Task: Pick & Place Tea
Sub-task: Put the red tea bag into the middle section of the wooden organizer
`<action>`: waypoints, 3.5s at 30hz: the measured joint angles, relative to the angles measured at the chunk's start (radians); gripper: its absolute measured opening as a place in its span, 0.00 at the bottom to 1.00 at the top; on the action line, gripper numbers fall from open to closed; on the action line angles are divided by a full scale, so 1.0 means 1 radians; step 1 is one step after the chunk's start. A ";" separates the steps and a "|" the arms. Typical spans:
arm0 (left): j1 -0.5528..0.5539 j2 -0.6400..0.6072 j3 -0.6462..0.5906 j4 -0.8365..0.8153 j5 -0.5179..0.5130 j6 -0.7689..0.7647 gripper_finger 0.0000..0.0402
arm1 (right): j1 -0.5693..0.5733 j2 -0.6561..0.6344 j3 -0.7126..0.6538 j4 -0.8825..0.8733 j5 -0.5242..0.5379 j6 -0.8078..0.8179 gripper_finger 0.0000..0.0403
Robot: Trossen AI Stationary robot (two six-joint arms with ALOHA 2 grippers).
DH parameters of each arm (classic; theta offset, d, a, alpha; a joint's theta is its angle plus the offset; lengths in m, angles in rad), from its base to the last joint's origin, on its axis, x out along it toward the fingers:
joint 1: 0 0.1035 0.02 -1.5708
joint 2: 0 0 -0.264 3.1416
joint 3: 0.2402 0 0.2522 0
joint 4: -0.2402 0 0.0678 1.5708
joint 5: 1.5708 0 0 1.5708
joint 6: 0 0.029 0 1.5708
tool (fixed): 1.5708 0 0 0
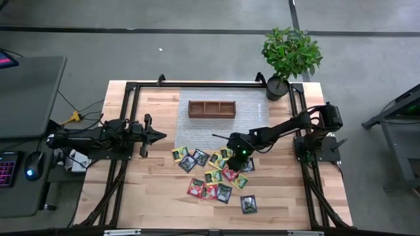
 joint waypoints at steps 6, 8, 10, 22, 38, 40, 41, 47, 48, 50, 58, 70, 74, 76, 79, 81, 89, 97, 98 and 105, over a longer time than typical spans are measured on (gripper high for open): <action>0.000 0.000 0.000 0.000 0.000 0.000 0.00 | 0.006 0.001 -0.001 -0.008 -0.002 0.010 0.50; 0.000 0.000 0.000 0.000 0.000 0.000 0.00 | 0.006 0.001 -0.001 -0.014 0.002 0.010 0.49; 0.000 0.000 0.000 0.000 0.000 0.000 0.00 | 0.006 0.002 -0.001 -0.020 0.007 0.010 0.46; 0.000 0.000 0.000 0.000 0.000 0.000 0.00 | 0.006 0.003 -0.003 -0.034 0.024 -0.024 0.19; 0.000 0.000 0.000 0.000 0.000 0.000 0.00 | -0.009 -0.007 -0.006 -0.035 0.021 -0.031 0.00; 0.000 0.000 0.000 0.000 0.000 0.000 0.00 | -0.013 -0.019 -0.006 -0.032 0.017 -0.027 0.00; 0.000 0.000 0.000 0.000 0.000 0.000 0.00 | -0.013 -0.026 -0.006 -0.032 0.013 -0.027 0.00; 0.000 0.000 0.000 0.000 0.000 0.000 0.00 | -0.013 -0.083 -0.006 -0.031 0.012 -0.028 0.00; 0.000 0.000 0.000 0.000 0.000 0.000 0.00 | -0.014 -0.095 -0.005 -0.029 0.014 -0.028 0.00; 0.000 0.000 0.000 0.000 0.000 0.000 0.00 | -0.016 -0.119 -0.005 -0.030 0.017 -0.027 0.00; 0.000 0.000 0.000 0.000 0.000 0.000 0.00 | -0.040 -0.192 0.173 -0.325 0.077 -0.166 0.00; 0.000 0.000 0.000 0.000 0.000 0.000 0.00 | -0.161 -0.121 0.680 -0.919 0.245 -0.584 0.00; 0.000 0.000 0.000 0.000 0.000 0.000 0.00 | -0.195 -0.043 0.826 -1.049 0.294 -0.713 0.00; 0.000 0.000 0.000 0.000 0.000 0.000 0.00 | -0.212 0.002 0.892 -1.092 0.302 -0.776 0.00; 0.000 0.000 0.000 0.000 0.000 0.000 0.00 | -0.232 0.075 0.988 -1.150 0.344 -0.892 0.00; 0.000 0.000 0.000 0.000 0.000 0.000 0.00 | -0.246 0.124 1.049 -1.176 0.382 -0.970 0.00; 0.000 0.000 0.000 0.000 0.000 0.000 0.00 | -0.311 0.303 1.254 -1.179 0.550 -1.225 0.00; 0.000 0.000 0.000 0.000 0.000 0.000 0.00 | -0.351 0.447 1.409 -1.175 0.574 -1.329 0.00; 0.000 0.000 0.000 0.000 0.000 0.000 0.00 | -0.356 0.463 1.424 -1.176 0.573 -1.332 0.00; 0.000 0.000 0.000 0.000 0.000 0.000 0.00 | -0.391 0.502 1.437 -1.167 0.570 -1.335 0.00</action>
